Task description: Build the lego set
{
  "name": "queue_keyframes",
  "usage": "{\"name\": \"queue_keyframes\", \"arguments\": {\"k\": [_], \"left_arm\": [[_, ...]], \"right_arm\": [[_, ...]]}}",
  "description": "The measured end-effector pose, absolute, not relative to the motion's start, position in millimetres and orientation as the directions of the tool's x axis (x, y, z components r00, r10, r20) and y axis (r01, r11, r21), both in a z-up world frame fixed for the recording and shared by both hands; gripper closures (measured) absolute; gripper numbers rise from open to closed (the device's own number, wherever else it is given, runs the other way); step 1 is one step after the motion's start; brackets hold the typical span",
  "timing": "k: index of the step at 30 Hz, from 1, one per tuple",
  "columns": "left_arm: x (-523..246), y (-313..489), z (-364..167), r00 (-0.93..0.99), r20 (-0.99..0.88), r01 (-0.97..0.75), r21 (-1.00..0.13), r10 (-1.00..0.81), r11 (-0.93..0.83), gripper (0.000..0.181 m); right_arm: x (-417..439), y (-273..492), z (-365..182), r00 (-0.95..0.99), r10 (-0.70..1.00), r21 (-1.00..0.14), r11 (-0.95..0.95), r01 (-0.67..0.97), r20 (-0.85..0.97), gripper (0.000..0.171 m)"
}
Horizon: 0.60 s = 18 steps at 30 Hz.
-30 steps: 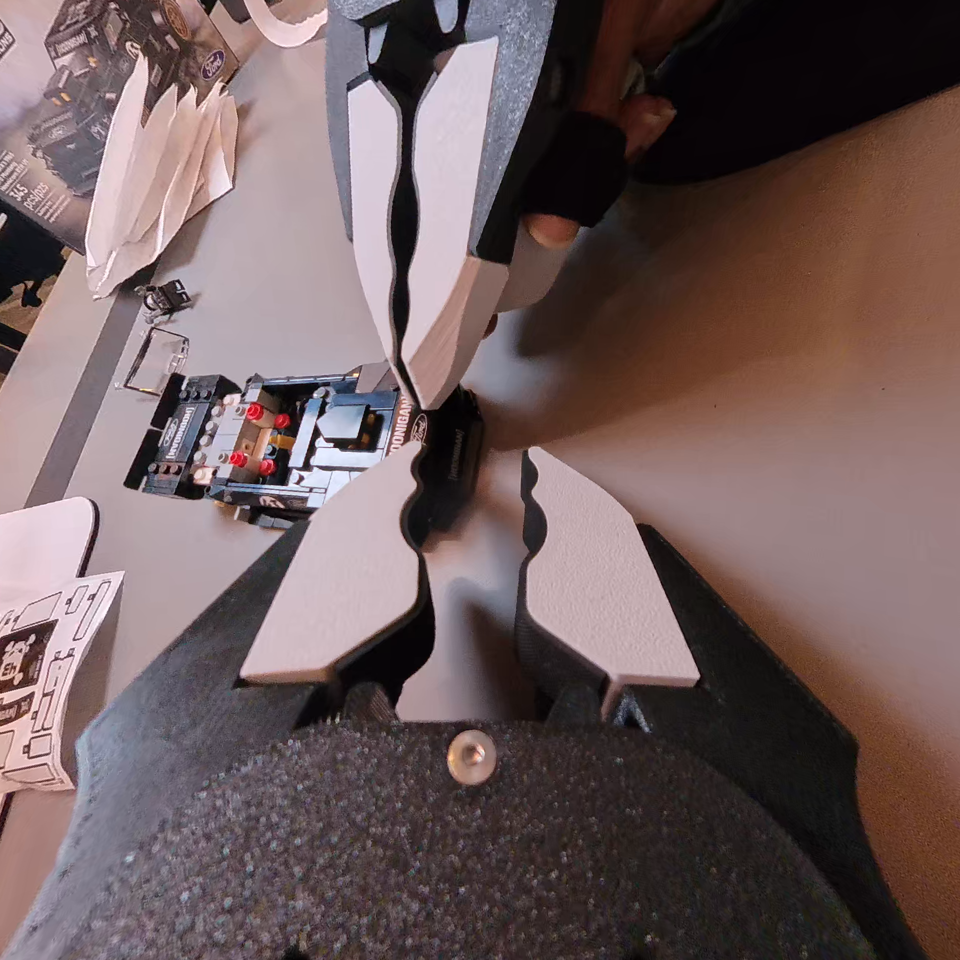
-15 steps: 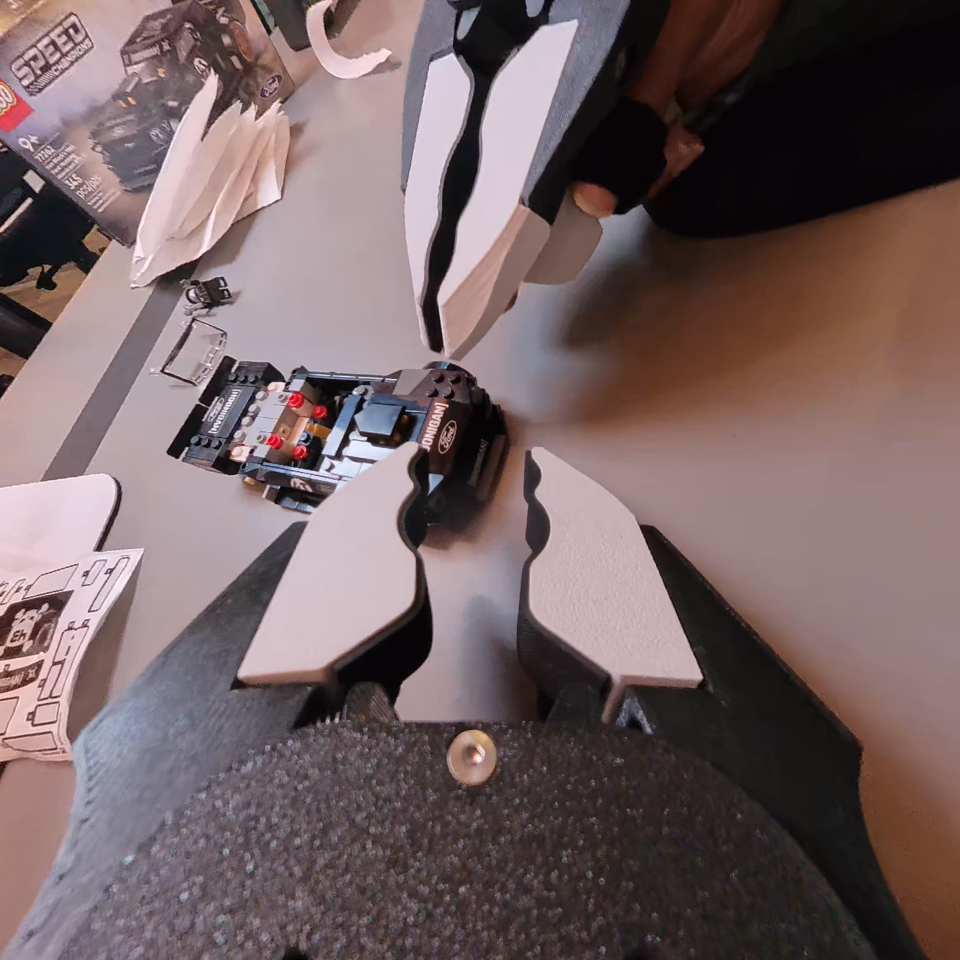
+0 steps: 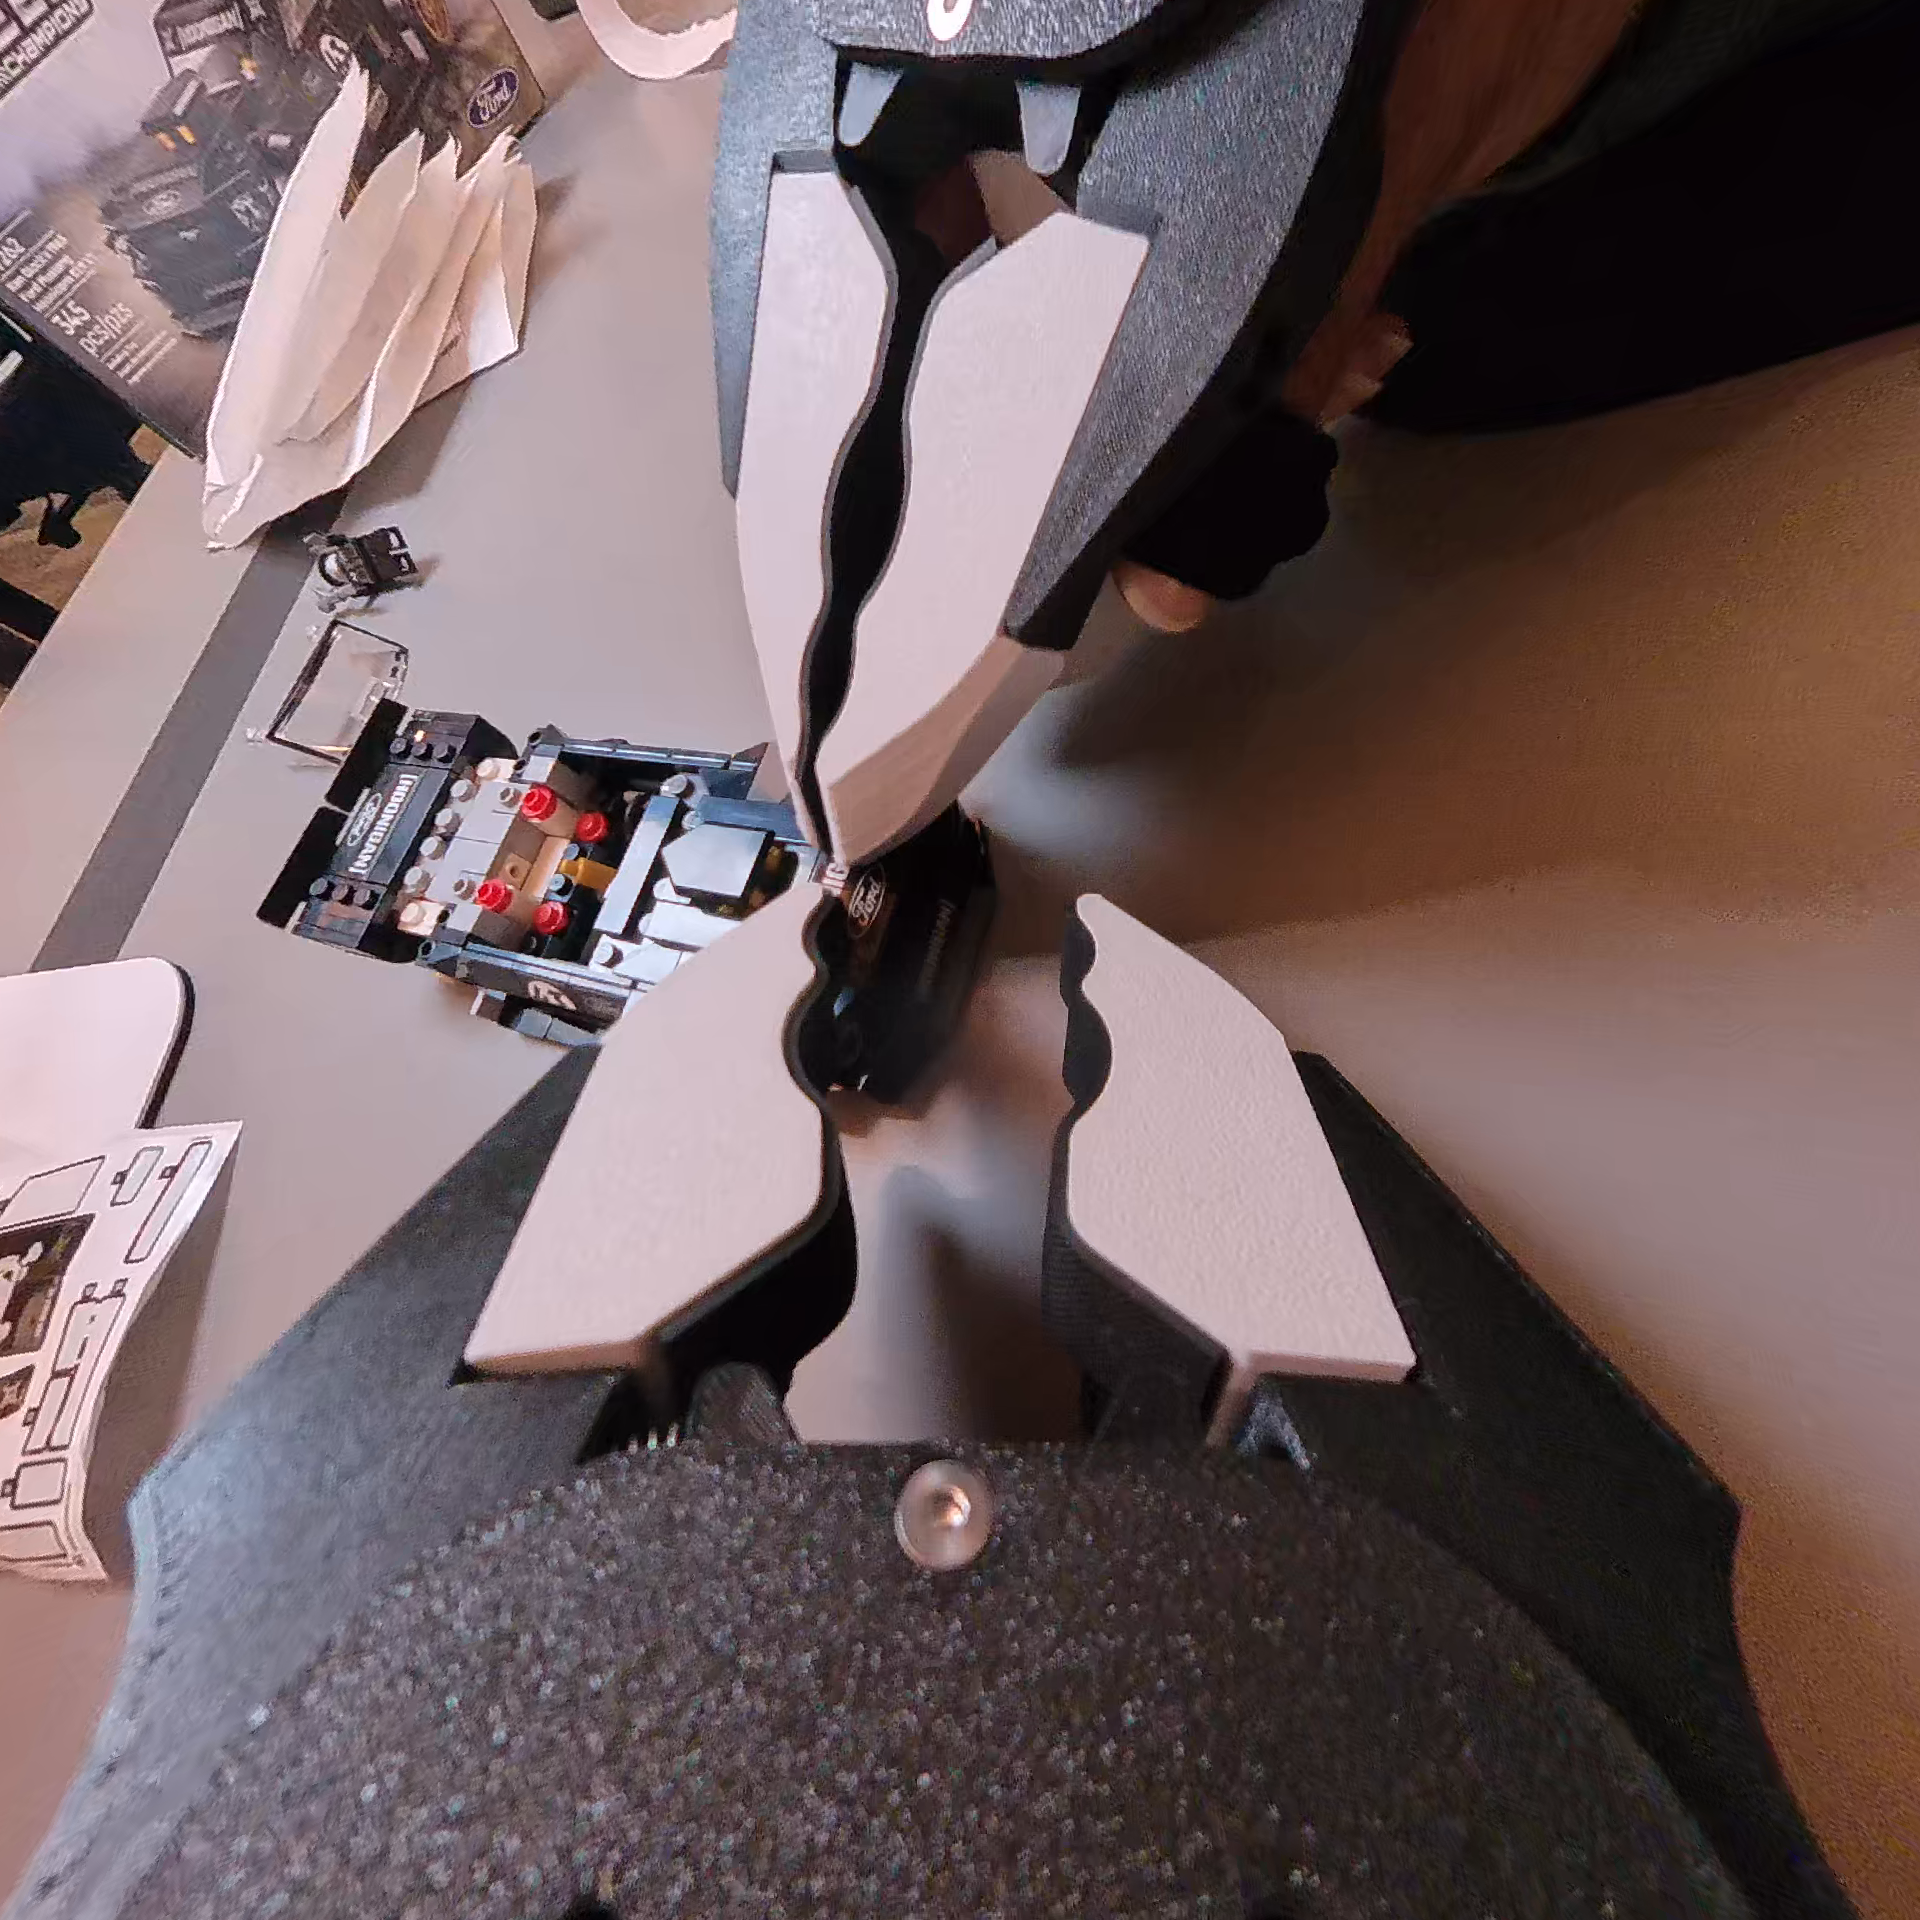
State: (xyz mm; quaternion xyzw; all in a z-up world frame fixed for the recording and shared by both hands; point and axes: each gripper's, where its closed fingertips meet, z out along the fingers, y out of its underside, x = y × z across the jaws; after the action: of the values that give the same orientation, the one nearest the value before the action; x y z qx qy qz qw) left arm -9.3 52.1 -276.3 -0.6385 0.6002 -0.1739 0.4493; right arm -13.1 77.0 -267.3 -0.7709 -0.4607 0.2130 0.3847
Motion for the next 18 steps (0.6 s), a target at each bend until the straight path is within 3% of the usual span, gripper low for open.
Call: {"name": "queue_keyframes", "arguments": {"k": [14, 18], "left_arm": [[-18.7, 56.2, -274.0, 0.265, -0.29, -0.619, -0.782, -0.92, 0.068, 0.14], [-32.3, 64.1, -257.3, 0.332, -0.266, -0.56, -0.828, -0.905, 0.038, 0.14]], "right_arm": [[-2.9, 76.3, -265.7, 0.51, 0.858, -0.799, -0.342, 0.494, -0.052, 0.171], [10.0, 84.0, -242.5, 0.53, 0.841, -0.867, -0.342, 0.363, -0.11, 0.167]]}}
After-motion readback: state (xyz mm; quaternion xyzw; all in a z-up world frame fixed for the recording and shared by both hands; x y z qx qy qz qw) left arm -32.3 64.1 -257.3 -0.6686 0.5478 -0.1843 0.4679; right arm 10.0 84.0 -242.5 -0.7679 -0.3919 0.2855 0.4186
